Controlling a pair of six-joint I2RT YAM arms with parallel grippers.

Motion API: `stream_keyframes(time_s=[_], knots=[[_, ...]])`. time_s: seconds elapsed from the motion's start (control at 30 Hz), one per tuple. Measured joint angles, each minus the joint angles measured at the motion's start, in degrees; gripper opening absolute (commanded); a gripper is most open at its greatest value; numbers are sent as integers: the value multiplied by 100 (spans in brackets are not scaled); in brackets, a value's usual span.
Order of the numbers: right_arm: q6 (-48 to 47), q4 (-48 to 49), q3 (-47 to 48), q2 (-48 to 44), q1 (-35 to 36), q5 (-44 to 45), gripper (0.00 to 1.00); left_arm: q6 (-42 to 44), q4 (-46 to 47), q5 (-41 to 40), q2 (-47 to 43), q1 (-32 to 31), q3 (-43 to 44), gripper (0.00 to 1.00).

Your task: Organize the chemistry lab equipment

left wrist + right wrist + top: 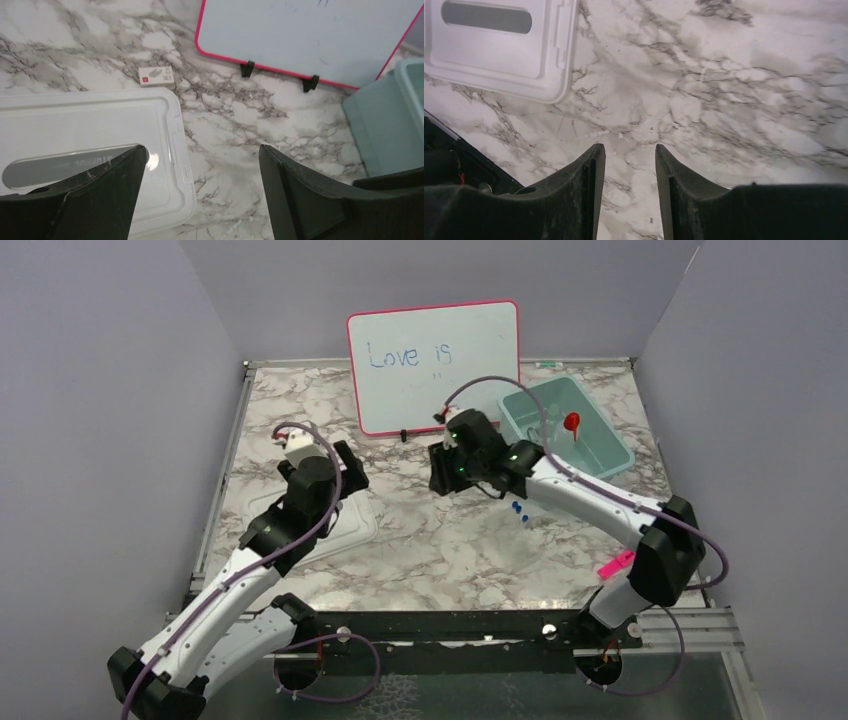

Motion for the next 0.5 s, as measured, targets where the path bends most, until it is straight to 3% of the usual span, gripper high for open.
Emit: stream_keyframes(time_s=[0.13,0.27,0.5], knots=[[684,271,103,887,815,411,44,146,-79,-380,-525,9,339,86],[1224,212,1025,2218,1390,697,46,345,-243,-688,-837,11,721,90],[1720,81,2177,3405,1829,1121,46,568,-498,-868,-1202,11,800,91]])
